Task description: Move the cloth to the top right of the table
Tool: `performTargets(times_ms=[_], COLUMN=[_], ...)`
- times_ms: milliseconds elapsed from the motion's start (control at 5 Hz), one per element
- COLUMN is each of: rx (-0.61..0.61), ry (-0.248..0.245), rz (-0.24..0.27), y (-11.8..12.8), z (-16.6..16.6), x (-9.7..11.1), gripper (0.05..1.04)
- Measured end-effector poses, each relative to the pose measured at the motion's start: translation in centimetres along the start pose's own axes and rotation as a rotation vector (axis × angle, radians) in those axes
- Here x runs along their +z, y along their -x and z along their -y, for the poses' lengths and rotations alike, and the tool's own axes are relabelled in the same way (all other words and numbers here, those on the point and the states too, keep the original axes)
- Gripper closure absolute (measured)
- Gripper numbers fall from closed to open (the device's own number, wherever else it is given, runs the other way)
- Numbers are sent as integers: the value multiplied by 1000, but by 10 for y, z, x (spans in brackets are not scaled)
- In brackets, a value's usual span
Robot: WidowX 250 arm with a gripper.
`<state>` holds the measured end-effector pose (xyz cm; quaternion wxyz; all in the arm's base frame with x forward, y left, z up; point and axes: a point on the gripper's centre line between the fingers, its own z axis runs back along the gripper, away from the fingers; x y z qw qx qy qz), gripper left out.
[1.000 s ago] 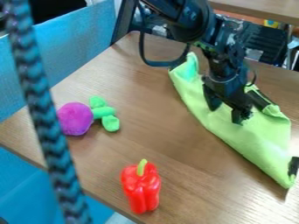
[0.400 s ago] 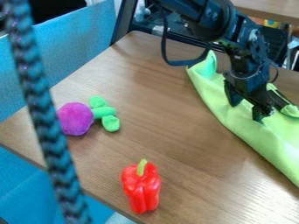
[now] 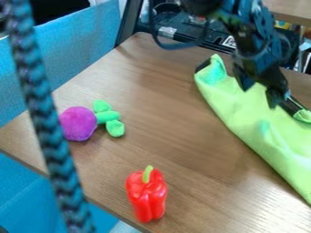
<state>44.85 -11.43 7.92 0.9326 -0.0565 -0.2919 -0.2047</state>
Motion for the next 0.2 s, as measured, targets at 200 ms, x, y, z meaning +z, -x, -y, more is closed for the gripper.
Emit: performTargets(times_ms=[200], rx=[2], ry=[9], rz=[-28], y=[-1], z=[-2], x=[22], gripper=[83])
